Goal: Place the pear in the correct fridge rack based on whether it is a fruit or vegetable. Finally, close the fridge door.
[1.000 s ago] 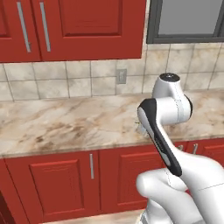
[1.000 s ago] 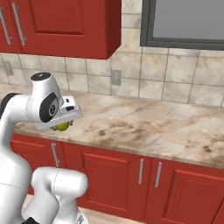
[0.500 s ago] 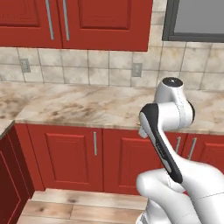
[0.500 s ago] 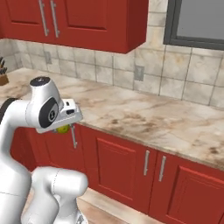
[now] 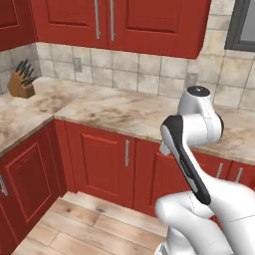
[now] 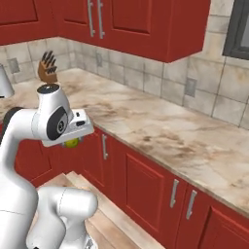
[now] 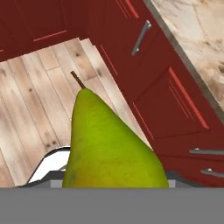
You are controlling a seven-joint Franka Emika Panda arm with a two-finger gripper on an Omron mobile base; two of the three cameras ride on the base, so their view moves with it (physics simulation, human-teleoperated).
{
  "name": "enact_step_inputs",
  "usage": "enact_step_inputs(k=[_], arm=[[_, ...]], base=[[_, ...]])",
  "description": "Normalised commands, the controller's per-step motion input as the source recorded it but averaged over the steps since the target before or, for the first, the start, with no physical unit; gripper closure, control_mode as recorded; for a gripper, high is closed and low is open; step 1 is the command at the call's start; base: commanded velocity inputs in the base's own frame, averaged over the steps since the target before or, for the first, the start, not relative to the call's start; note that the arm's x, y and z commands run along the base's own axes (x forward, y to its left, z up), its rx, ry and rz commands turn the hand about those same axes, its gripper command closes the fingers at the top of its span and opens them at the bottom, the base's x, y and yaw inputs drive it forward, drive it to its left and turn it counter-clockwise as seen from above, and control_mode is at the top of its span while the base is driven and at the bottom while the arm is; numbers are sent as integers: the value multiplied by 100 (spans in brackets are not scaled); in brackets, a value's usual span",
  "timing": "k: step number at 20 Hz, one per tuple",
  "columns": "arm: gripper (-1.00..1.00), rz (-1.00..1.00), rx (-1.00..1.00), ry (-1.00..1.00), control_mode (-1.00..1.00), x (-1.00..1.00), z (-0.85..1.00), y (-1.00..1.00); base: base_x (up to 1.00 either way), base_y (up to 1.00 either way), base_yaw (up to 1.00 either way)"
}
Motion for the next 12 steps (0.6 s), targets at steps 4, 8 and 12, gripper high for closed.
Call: enact_step_inputs(k=[4,8,12], arm=[[100,0,0,0,100,0,0,0],[100,0,0,0,100,0,0,0],[100,0,0,0,100,0,0,0]], base=[[-22,-48,56],[-22,-76,51],[-35,-79,48]])
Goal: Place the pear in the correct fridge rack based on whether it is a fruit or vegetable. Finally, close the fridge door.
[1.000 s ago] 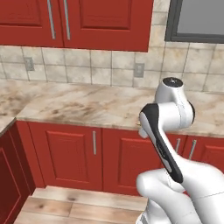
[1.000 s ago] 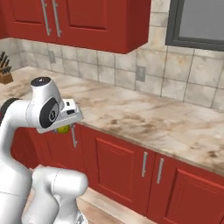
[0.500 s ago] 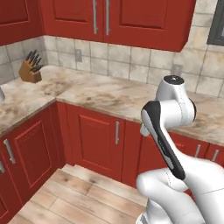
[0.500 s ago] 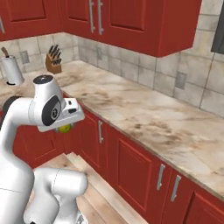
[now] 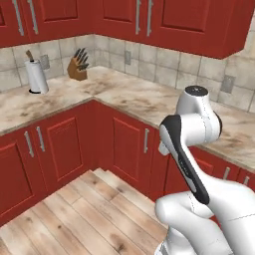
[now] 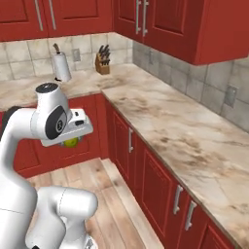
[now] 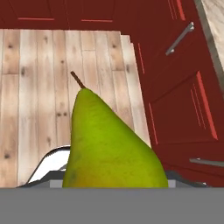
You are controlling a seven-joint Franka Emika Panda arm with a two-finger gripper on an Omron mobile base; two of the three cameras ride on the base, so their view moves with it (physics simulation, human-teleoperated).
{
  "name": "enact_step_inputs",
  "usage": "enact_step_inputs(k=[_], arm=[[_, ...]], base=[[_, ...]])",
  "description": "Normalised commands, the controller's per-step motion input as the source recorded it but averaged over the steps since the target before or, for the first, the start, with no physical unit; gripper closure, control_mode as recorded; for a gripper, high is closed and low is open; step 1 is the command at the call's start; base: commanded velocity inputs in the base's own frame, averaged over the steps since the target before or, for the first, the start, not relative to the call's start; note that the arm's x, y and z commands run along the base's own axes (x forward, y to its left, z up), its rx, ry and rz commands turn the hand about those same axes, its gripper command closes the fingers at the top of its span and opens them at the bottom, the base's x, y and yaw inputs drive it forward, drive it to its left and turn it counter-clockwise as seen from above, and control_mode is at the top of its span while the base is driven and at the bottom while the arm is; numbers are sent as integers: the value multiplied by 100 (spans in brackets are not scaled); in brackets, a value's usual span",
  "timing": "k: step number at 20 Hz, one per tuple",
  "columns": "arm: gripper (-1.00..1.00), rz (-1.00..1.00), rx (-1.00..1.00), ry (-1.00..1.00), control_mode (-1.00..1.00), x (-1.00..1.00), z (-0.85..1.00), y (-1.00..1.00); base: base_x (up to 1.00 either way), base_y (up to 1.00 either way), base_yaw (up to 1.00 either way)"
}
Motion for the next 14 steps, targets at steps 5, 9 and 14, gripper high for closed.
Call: enact_step_inputs(k=[5,9,14], arm=[[100,0,0,0,100,0,0,0],[100,0,0,0,100,0,0,0],[100,0,0,0,100,0,0,0]], base=[[-55,-54,47],[-44,1,59],[-12,16,73]])
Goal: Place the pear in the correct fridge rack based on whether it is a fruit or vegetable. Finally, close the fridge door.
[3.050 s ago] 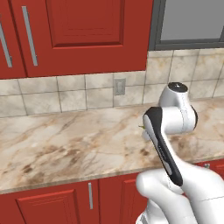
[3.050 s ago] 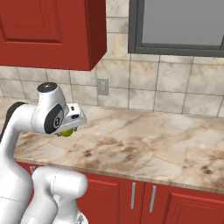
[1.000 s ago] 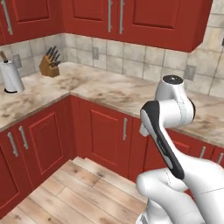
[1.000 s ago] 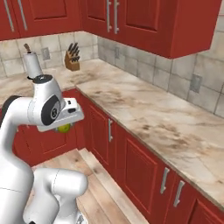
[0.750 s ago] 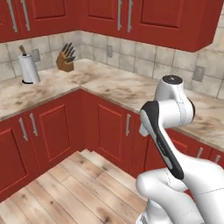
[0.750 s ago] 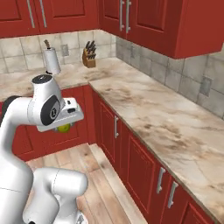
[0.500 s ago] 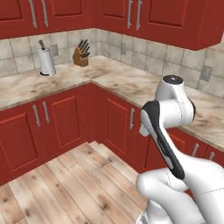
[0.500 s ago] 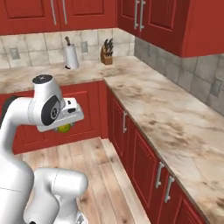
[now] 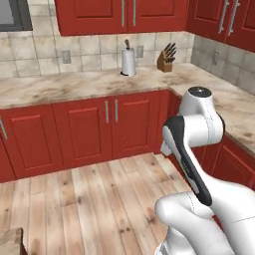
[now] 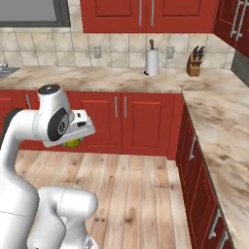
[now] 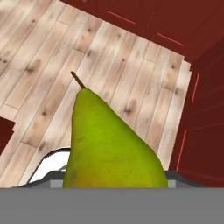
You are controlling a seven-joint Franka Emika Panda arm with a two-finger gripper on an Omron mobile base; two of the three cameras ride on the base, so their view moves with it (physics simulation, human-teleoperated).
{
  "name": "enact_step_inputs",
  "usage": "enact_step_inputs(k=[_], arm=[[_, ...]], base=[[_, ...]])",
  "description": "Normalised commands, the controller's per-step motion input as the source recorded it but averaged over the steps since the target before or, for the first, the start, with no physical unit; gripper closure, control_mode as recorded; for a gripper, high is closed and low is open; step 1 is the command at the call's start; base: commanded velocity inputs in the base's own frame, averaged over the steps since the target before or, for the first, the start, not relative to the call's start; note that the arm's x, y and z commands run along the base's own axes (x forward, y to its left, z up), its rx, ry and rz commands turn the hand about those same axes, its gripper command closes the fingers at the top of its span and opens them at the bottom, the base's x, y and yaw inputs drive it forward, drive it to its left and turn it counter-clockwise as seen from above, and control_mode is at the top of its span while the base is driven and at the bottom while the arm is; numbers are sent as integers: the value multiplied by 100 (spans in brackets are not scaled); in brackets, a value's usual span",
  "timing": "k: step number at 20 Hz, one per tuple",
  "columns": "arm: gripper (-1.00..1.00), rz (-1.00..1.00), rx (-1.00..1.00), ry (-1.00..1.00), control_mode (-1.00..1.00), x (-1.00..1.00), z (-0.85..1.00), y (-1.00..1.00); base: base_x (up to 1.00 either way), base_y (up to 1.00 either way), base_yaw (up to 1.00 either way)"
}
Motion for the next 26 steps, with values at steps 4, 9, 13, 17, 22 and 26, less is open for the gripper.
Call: enact_step_inputs(k=[4,9,13,17,22,26], arm=[[100,0,0,0,100,0,0,0],[100,0,0,0,100,0,0,0],[100,0,0,0,100,0,0,0],[100,0,0,0,100,0,0,0],[100,0,0,0,100,0,0,0],[100,0,0,0,100,0,0,0]], base=[[-5,12,73],[0,11,73],[0,0,68],[-6,0,68],[-12,6,69],[-20,35,68]])
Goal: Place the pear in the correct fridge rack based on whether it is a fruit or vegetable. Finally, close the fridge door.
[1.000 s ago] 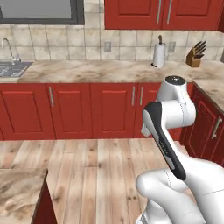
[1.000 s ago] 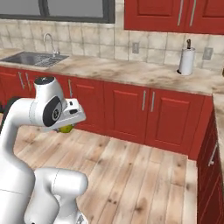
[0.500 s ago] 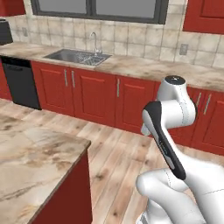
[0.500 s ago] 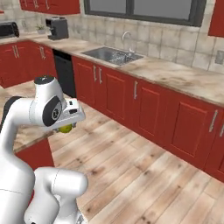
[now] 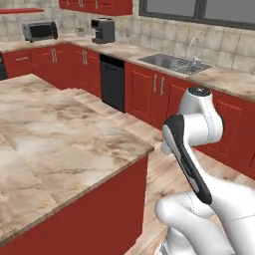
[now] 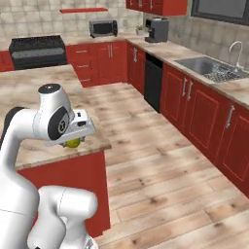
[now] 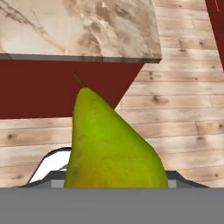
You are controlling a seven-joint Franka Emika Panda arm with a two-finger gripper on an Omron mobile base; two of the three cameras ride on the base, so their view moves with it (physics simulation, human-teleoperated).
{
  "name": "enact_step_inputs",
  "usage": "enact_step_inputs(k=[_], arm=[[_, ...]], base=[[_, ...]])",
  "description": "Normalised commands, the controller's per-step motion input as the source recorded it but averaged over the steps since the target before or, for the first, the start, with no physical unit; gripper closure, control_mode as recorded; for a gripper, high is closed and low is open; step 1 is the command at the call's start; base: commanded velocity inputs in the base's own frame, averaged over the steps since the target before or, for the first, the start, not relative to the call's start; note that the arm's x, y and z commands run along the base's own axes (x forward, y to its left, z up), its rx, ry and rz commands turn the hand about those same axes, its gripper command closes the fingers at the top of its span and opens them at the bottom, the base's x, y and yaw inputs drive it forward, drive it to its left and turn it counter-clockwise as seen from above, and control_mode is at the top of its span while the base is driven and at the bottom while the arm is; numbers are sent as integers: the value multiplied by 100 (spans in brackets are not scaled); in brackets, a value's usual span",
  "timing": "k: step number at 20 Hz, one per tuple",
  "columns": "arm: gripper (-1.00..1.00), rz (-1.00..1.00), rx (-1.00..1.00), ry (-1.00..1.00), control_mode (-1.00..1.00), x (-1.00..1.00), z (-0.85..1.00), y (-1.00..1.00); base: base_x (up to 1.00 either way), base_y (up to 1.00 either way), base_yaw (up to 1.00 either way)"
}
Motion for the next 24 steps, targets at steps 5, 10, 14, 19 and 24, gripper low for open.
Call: enact_step_inputs(k=[5,10,14,19,24], arm=[[100,0,0,0,100,0,0,0],[100,0,0,0,100,0,0,0],[100,0,0,0,100,0,0,0],[100,0,0,0,100,0,0,0],[100,0,0,0,100,0,0,0]], base=[[-20,56,66],[-29,89,56],[-30,100,49],[-22,100,46],[-12,100,50]])
